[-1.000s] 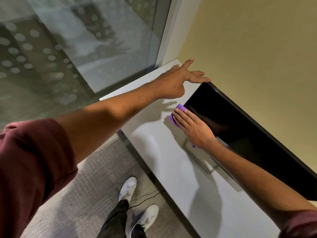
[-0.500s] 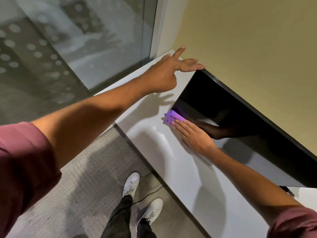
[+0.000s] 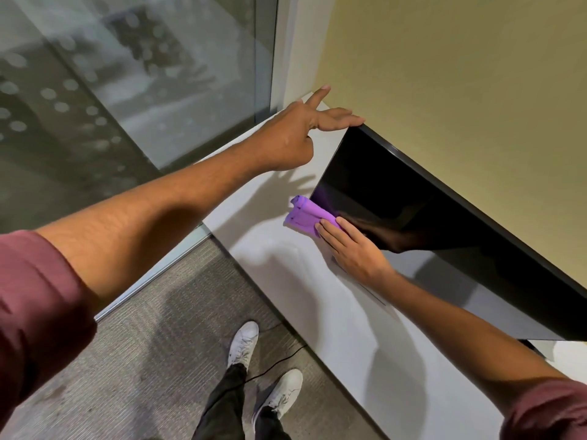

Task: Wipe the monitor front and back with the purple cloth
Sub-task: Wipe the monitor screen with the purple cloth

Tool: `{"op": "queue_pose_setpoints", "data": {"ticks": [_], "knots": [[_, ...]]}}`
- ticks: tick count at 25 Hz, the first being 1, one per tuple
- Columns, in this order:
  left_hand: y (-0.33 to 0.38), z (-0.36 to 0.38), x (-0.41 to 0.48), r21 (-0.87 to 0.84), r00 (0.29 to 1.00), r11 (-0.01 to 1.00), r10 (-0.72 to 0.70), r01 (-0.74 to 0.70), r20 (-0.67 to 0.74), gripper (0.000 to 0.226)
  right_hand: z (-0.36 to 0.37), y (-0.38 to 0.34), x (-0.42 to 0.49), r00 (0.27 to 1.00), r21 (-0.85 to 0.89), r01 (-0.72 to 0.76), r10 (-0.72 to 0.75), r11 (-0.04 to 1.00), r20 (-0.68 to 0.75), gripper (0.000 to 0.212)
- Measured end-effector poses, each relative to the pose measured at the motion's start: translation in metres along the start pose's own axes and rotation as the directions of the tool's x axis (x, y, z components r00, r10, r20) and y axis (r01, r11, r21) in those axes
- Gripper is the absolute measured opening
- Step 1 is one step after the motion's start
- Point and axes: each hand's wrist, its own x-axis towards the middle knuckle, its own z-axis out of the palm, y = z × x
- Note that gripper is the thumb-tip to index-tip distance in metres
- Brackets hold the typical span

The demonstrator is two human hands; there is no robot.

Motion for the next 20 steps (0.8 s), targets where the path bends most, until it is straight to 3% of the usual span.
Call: {"op": "queue_pose_setpoints", "data": {"ticks": [2,5,9,13,16,20], "knots": [[0.0,0.0,0.001,0.008,1.0,1.0,0.004,-0.004,-0.002,0.116,-0.011,-0.001,0.018,0.997,-0.051,0.041,-0.037,0.998,0.071,0.078],[-0.002,0.001,0.002,0.008,1.0,1.0,-0.001,0.001,-0.01,0.116,-0.023,-0.005,0.039,0.997,-0.185,0.064,-0.053,0.981,0.064,0.078],[-0.002,0.002,0.003,0.012,1.0,1.0,-0.001,0.002,-0.013,0.116,-0.024,-0.001,0.049,0.99,-0.324,0.134,-0.115,0.936,0.079,0.067],[-0.003,0.004,0.004,0.019,0.999,1.0,0.006,-0.006,-0.034,0.115,-0.029,0.016,0.07,0.994,-0.318,0.11,-0.108,0.942,0.025,0.068],[-0.004,0.003,0.008,0.06,0.999,0.998,0.018,-0.016,-0.041,0.114,-0.035,0.021,0.093,0.99,-0.308,0.132,-0.108,0.942,0.092,0.079],[-0.005,0.0,0.008,0.13,0.999,0.991,0.023,-0.018,-0.034,0.116,-0.067,0.036,0.11,0.996,-0.316,0.084,-0.071,0.945,0.052,0.055]]}}
